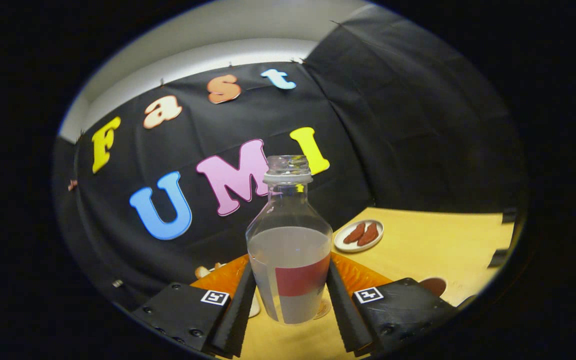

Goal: Take the bottle from table, then pour the juice into the cup, finally place the bottle on the coaster

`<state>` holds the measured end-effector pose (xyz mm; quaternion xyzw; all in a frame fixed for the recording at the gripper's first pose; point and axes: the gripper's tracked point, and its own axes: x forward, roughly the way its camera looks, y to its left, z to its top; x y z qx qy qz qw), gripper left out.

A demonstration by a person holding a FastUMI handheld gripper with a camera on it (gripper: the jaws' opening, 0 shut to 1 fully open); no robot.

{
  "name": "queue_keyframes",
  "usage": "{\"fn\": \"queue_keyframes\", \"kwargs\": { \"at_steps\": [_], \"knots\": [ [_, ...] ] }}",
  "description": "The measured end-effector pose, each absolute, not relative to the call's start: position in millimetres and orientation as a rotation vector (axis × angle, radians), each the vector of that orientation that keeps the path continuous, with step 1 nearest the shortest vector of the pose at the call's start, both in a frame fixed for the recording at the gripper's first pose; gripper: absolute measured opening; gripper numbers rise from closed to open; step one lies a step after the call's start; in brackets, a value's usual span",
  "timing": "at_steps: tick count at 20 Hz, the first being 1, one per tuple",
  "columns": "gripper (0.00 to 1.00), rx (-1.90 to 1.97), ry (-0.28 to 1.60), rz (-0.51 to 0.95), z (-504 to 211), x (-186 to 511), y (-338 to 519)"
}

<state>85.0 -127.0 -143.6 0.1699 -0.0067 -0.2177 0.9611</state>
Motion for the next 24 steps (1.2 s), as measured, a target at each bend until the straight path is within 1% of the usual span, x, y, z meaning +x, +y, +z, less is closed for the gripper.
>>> {"fn": "queue_keyframes", "kwargs": {
  "at_steps": [3,5,10,14,19,24],
  "knots": [
    [0.75,0.175,-0.024,-0.443,-140.7,113.8,-116.6],
    [0.75,0.133,0.01,-0.446,-163.1,143.9,-117.5],
    [0.75,0.08,0.073,-0.468,-221.1,179.4,-114.6],
    [0.75,0.056,0.084,-0.488,-257.7,197.6,-113.6],
    [0.76,0.06,0.142,-0.503,-306.4,217.5,-113.8],
    [0.76,0.049,0.163,-0.514,-327.3,223.6,-113.5]
  ]
}}
